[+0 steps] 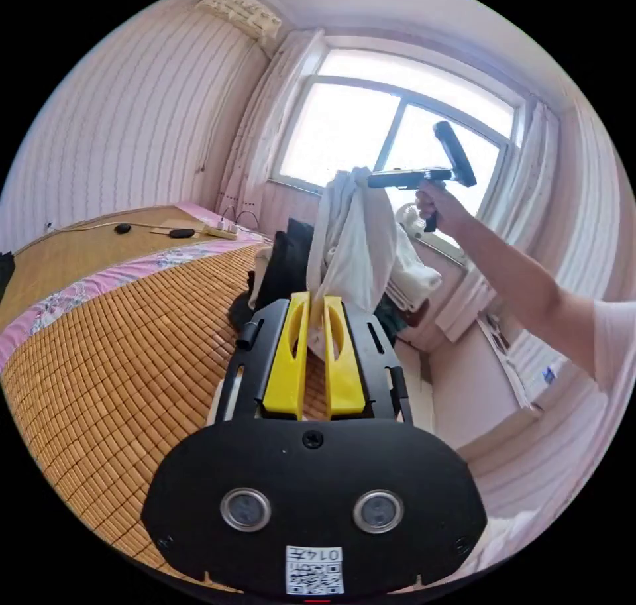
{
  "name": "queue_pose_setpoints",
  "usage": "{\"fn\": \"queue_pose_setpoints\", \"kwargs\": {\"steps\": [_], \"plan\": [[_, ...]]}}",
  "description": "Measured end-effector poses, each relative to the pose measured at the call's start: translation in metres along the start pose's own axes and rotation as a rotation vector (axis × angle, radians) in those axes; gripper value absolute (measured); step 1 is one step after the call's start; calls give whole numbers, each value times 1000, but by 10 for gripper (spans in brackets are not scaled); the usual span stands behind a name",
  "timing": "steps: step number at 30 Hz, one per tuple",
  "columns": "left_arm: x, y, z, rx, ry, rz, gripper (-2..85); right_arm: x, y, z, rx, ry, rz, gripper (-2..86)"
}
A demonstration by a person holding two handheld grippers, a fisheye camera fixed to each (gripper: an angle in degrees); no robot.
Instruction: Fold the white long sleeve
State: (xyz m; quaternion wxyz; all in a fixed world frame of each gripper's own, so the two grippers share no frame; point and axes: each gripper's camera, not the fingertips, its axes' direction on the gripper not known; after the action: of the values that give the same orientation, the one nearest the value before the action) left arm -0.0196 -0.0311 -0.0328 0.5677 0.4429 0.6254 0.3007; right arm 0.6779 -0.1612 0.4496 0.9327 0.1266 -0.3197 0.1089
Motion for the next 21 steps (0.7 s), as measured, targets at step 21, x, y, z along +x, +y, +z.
{"fn": "queue_pose_setpoints", "kwargs": {"steps": [21], "plan": [[-140, 192, -258, -295, -407, -357, 61, -90, 163, 247, -19, 96, 63, 131]]}}
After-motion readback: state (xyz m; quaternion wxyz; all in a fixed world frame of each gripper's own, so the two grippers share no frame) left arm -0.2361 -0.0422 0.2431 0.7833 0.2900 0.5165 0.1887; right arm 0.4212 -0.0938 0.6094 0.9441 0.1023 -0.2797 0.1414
